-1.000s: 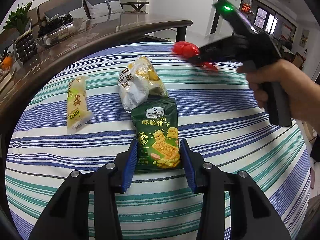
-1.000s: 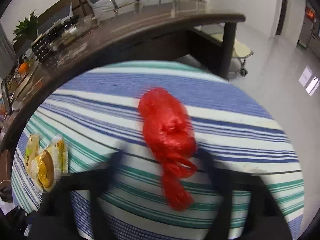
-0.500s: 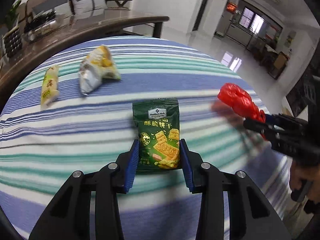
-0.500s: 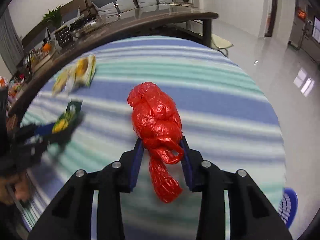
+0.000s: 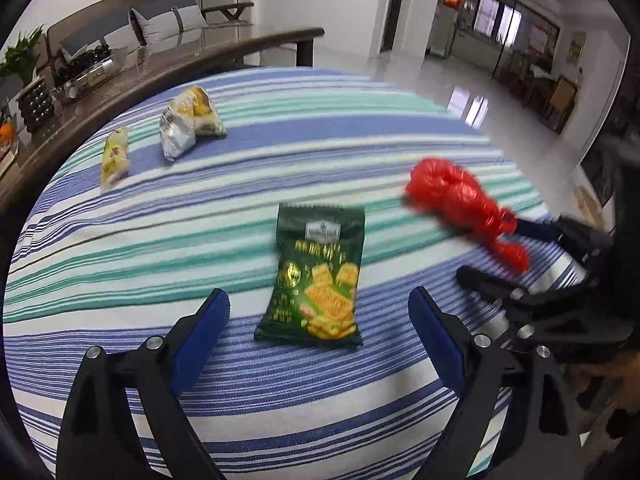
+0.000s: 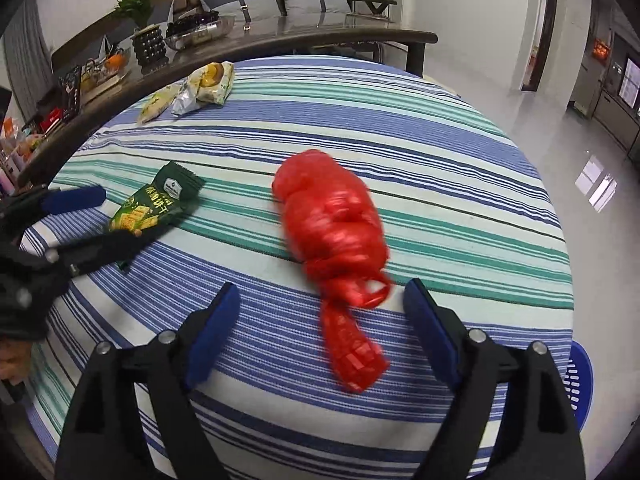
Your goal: Collect trash
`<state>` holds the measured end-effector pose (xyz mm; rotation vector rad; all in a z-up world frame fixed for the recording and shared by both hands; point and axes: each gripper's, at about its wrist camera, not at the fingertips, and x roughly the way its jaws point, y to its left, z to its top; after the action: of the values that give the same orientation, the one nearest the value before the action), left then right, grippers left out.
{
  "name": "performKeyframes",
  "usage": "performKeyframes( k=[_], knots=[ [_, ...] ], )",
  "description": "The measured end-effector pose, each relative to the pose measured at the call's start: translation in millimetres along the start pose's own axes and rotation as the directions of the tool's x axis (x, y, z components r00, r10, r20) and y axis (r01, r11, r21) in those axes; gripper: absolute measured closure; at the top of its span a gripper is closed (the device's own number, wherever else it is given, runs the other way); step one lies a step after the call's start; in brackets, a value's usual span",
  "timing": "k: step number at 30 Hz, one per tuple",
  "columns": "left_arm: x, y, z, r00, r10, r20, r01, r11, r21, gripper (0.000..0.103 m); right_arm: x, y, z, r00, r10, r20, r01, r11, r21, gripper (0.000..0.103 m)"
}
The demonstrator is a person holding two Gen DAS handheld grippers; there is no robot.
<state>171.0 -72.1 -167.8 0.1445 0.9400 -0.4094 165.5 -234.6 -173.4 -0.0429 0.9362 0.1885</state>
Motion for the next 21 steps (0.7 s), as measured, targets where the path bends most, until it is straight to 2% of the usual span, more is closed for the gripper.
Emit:
performKeyframes(
  k=[2,4,8,13,17,21],
  knots=[
    [9.5,-5.4,-4.2,0.999,0.033,-0.026,-0.032,0.999,0.041,0.01,-0.2,-2.3,-0.3,1.0,0.007,0.001,-0.007,1.0,0.005,0.019],
    [8.9,-9.6,-5.9,0.999,0.048,-0.019,-0.047,0.997,0.067,0.008,0.7,-0.4,0.4,1.0,0.001,0.001,-0.001,1.0,0.001,0.019],
    [14.3,-3.6,-2.8,0.999,0.032,-0.032,-0.031,0.998,0.054,0.004,-0.4,-1.9,-1.6,1.0,0.011,0.007,-0.011,1.0,0.012,0.019],
    [16.7,-2.0,1.6,0.999,0.031,-0.039,-0.029,0.998,0.059,0.004,-1.1,-5.2,-2.2,0.999,0.033,0.015,-0.034,0.999,0.035,0.019],
    [13.8,-1.0,3.7,0.999,0.031,-0.031,-0.029,0.998,0.058,0.005,-1.1,-8.8,-1.3,0.996,0.083,0.012,-0.084,0.996,0.041,0.012],
    [10.2,3.4,10.8,0.999,0.037,-0.014,-0.036,0.998,0.05,0.007,2.6,-5.9,6.8,0.995,0.087,-0.042,-0.087,0.996,-0.009,0.012]
  ],
)
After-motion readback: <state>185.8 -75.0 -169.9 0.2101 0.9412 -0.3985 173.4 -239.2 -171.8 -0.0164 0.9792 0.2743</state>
